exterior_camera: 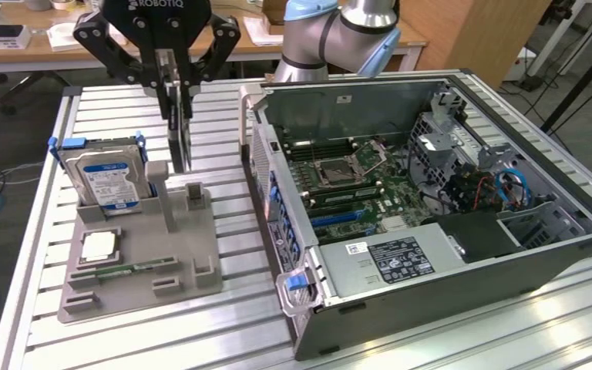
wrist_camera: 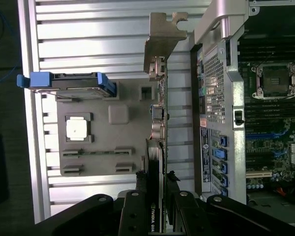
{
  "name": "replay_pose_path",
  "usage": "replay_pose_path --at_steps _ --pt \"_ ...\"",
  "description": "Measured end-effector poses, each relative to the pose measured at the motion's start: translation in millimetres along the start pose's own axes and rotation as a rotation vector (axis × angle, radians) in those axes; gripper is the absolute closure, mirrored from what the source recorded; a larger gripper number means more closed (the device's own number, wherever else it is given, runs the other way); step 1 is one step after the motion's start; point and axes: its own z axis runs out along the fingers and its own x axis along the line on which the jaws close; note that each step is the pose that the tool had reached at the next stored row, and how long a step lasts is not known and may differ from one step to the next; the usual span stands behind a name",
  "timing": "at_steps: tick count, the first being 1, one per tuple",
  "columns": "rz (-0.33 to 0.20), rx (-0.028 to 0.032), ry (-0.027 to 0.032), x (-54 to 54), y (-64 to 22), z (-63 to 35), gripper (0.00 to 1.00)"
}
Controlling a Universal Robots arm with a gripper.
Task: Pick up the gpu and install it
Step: 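Pick up the gpu and move the gpu toward the slot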
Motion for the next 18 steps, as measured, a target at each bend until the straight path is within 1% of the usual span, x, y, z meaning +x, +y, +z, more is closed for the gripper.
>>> replay_pose_path --at_steps 4,10,13,16,18 --pt "0.0 0.0 0.0 0.0 0.1 -2.2 0.74" --pt "0.0 0.0 0.0 -0.1 0.3 -9.2 0.74" --pt "0.0 -0.0001 -0.0001 -0.1 0.4 -9.3 0.74" --pt "0.0 0.0 0.0001 -3.5 0.6 -9.1 0.74" --pt "0.0 0.0 0.0 -9.0 1.0 -8.8 0.74"
